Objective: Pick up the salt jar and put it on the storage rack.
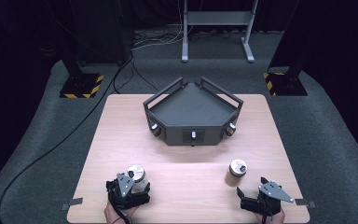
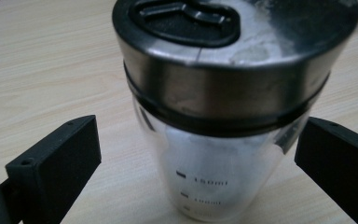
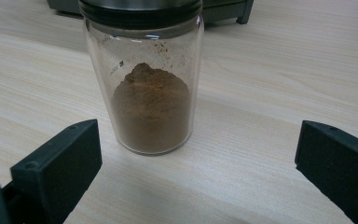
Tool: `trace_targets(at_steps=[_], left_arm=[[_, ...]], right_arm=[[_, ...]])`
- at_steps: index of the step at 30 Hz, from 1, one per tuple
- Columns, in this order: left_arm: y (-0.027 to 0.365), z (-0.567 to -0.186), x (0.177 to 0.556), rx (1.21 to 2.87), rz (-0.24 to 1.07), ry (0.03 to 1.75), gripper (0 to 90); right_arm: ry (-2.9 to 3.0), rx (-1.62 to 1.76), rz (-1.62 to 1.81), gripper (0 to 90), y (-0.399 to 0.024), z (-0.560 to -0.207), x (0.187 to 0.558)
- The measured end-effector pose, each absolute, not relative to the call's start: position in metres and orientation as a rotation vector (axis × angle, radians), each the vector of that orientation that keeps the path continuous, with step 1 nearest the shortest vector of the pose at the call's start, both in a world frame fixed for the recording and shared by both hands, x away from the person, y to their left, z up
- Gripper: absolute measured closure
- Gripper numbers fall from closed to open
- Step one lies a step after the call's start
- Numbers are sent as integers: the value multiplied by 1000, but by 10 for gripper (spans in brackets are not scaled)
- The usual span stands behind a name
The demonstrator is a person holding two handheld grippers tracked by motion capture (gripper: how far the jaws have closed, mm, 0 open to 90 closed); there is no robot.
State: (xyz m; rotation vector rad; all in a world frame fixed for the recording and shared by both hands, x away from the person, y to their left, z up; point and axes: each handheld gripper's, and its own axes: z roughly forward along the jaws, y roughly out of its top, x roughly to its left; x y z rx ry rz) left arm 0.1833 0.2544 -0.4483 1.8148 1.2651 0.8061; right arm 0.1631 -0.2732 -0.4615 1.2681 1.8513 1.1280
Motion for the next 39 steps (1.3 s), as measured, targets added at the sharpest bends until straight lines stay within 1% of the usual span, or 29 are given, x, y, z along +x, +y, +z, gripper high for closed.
trace_targets(at_steps=[7,13,15,17,23,26,39], left_arm=[[250,-449,189,1824,810,1252,0],[253,-448,193,1833,780,1237,9],[253,-449,193,1835,771,1233,28],[253,-449,193,1833,767,1237,95],[258,-452,195,1827,732,1248,245],[260,-454,194,1809,733,1249,301],[262,-455,193,1793,721,1255,313]], right_arm=[[1850,1265,1127,0,-273,-462,163],[1854,1264,1122,0,-272,-461,163],[1858,1263,1122,0,-272,-461,163],[1857,1261,1122,0,-272,-461,163],[1864,1259,1118,0,-272,-461,164],[1866,1258,1114,0,-272,-460,164],[1860,1260,1119,0,-272,-461,164]])
